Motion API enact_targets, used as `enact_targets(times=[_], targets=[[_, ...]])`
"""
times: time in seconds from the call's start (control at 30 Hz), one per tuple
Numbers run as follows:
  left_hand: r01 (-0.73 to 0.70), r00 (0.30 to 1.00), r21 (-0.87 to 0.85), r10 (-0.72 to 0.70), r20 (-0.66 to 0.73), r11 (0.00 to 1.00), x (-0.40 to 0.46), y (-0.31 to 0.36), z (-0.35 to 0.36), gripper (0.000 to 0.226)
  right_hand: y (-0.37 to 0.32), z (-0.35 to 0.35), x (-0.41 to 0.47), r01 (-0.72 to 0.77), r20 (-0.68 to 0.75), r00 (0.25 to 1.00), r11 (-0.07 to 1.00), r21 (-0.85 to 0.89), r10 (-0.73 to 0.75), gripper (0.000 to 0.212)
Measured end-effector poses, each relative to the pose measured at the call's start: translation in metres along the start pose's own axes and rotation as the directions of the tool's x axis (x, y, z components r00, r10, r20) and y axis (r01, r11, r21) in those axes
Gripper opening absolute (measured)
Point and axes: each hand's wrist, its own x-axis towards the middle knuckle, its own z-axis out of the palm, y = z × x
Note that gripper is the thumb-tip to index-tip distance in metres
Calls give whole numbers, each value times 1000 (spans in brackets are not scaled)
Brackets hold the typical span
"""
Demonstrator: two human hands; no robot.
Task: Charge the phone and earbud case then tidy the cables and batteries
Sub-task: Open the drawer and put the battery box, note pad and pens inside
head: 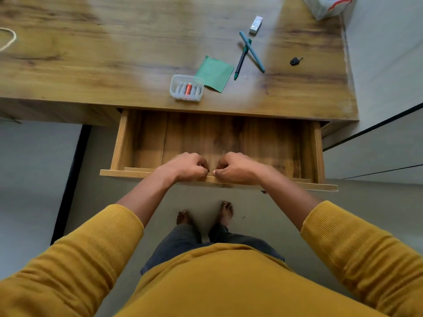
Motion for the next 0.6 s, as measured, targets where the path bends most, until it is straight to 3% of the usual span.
enact_targets(times=[0.23, 0.6], targets=[[-62, 995, -2, 62, 76, 998, -17, -9, 24, 29, 4, 37, -13, -21, 0, 1000, 998, 62, 21, 36], [-115, 981, -27, 118, 155, 993, -41, -31, 62, 28, 1, 89, -41, -100, -11, 995, 992, 75, 101, 26]])
